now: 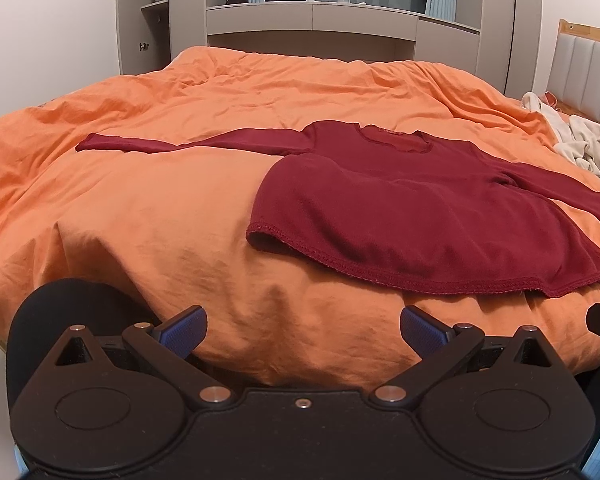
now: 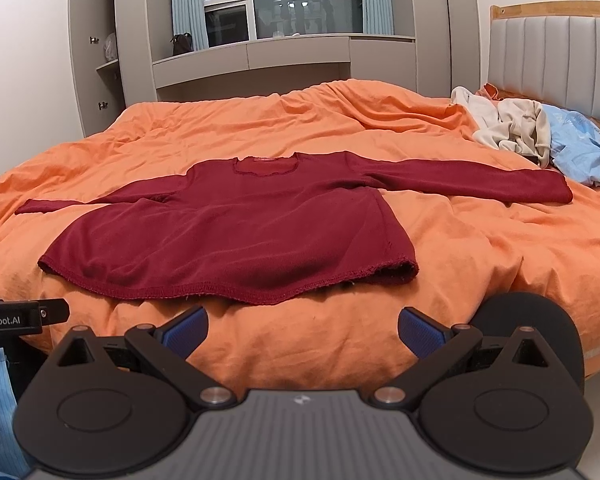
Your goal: Fold small clothes
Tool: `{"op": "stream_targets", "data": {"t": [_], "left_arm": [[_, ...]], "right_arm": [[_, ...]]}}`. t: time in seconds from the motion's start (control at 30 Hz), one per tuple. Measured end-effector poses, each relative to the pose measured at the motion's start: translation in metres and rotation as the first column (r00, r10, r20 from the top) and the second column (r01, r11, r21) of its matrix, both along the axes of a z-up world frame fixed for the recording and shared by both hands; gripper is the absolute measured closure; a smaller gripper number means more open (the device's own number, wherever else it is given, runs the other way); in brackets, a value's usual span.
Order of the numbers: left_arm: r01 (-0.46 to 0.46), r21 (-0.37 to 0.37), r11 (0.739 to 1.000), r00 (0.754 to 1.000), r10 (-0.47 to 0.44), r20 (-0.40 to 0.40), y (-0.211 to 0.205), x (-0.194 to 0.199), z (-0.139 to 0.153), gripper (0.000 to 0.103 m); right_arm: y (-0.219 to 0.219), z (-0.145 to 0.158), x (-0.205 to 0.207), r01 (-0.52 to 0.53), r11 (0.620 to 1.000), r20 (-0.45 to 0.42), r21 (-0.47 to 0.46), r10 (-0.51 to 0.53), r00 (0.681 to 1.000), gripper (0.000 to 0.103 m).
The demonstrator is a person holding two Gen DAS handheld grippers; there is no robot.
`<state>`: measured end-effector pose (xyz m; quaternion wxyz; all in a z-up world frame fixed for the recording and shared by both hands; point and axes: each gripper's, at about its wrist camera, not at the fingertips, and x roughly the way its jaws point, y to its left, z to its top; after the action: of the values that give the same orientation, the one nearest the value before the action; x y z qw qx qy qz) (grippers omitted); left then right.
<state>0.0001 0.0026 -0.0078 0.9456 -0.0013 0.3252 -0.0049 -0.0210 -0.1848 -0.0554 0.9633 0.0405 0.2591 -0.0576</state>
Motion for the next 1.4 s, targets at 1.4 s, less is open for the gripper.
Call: {"op": "stream_targets", "data": {"t": [1.4], "left_arm": [[0.052,-0.018,0.998,0.998,-0.052,0.028,-0.019,0.071,0.054,0.0]], "right_arm": [[-0.042,0.034,0.062,0.026,0.995,-0.05,0.093,-0.021,0.999,0.0]]}}
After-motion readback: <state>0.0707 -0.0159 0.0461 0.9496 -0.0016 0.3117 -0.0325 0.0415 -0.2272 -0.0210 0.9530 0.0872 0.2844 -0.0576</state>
